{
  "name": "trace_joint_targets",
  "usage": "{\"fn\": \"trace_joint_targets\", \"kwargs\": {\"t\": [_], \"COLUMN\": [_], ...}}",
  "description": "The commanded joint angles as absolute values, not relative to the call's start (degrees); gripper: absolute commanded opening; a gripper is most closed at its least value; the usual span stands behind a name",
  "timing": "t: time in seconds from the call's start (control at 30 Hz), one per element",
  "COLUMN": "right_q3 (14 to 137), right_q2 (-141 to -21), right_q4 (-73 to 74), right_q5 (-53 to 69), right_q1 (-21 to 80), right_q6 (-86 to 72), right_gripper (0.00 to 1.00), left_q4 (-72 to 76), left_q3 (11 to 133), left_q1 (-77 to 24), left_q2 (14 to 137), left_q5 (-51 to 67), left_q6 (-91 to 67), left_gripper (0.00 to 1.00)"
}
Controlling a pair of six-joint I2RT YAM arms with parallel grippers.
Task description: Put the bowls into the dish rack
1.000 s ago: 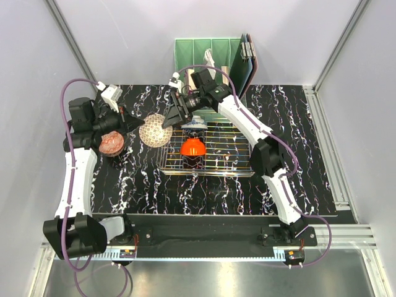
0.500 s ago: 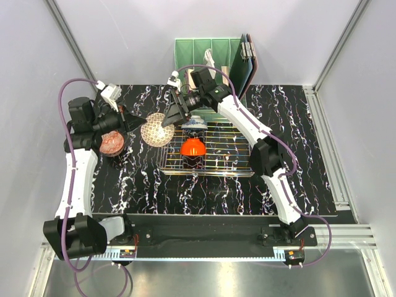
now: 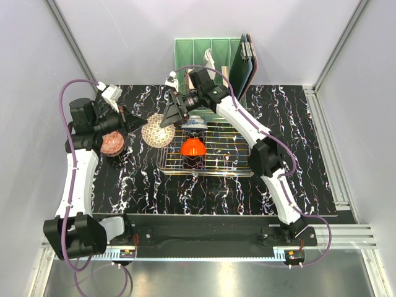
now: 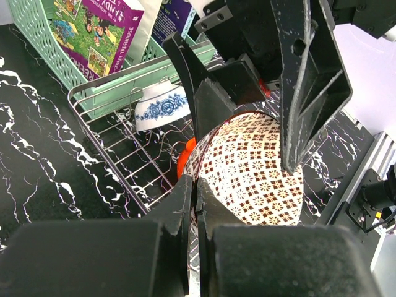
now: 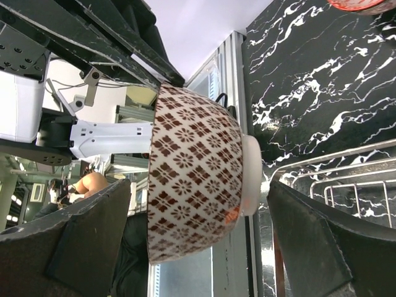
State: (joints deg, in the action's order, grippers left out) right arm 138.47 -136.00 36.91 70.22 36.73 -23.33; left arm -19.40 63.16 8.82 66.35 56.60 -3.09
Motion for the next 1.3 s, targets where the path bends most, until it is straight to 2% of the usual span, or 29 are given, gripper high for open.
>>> {"fn": "trace_joint_targets", "kwargs": {"t": [0.0,0.57,0.67,0.8,0.83,0.97,1.03,1.13,1.17,1.27], "right_q3": [138.8,136.7,136.7,136.8,136.7,136.7,136.8,136.6,136.5,135.9], "right_q2": [-135.3,-134.9,-134.6,-134.2,-134.1,-134.2,-134.0,-133.8,-133.6,-133.2], "right_q4": [34.2,34.0,34.0,33.9,33.8,33.6,33.2,32.8,32.4,32.0], "right_q5": [72.9,73.7,74.4,75.1,75.2,77.1,77.6,78.2,78.4,77.4], "right_q1": [38.1,38.7,38.7,38.7,38.6,38.7,38.7,38.6,38.7,38.7], "right_q6": [-24.2,-23.3,-23.0,-23.0,-23.0,-23.1,-23.6,-24.2,-24.4,-25.0], "right_gripper": [1.0,1.0,0.94,0.79,0.71,0.54,0.51,0.36,0.22,0.0], "left_q4": [-14.2,-13.7,-13.6,-13.7,-13.5,-13.4,-13.4,-13.4,-13.4,-13.4], "left_q3": [63.7,62.4,61.9,61.6,61.6,61.7,61.5,61.3,61.2,61.3], "left_q1": [8.6,8.5,8.6,8.6,8.6,8.5,8.6,8.6,8.6,8.6], "left_q2": [64.5,64.6,64.8,64.8,64.8,64.9,64.9,64.9,64.9,65.3], "left_q5": [59.5,59.5,59.4,59.5,59.5,59.5,59.4,59.2,59.2,58.6], "left_q6": [-4.3,-3.6,-3.2,-2.9,-3.0,-3.0,-3.0,-2.9,-2.8,-3.1], "left_gripper": [0.0,0.0,0.0,0.0,0.0,0.0,0.0,0.0,0.0,0.0]}}
